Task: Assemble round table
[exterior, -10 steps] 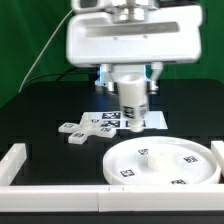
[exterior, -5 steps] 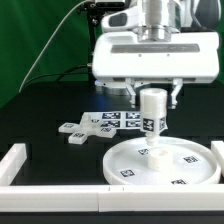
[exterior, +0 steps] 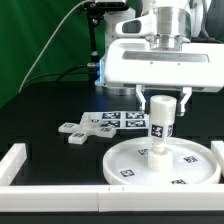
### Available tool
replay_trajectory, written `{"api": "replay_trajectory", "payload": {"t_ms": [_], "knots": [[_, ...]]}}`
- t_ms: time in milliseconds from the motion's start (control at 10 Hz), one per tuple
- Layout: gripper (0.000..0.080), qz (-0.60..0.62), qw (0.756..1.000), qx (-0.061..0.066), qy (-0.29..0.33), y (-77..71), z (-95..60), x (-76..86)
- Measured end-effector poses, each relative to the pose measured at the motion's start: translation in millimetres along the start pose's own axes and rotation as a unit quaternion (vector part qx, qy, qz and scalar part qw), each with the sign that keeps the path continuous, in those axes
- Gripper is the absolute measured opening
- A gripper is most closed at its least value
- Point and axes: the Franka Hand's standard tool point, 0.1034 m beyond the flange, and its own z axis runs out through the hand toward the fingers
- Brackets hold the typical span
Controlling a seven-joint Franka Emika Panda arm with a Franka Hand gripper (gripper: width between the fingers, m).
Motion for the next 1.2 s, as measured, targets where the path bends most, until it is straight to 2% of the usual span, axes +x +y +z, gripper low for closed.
{"api": "replay_trajectory", "payload": {"t_ms": [200, 400, 700, 900, 1200], "knots": [[0.0407, -0.003, 1.000, 0.001, 0.000, -3.1, 1.8, -1.6], [0.0407, 0.000, 1.000, -0.003, 0.003, 2.5, 3.9, -0.5], [0.0407, -0.003, 1.000, -0.001, 0.007, -2.2, 6.0, 1.1], [0.0407, -0.004, 1.000, 0.001, -0.007, -5.0, 8.7, -5.9], [0.0407, -0.005, 1.000, -0.002, -0.013, -1.7, 13.1, -13.9]]}}
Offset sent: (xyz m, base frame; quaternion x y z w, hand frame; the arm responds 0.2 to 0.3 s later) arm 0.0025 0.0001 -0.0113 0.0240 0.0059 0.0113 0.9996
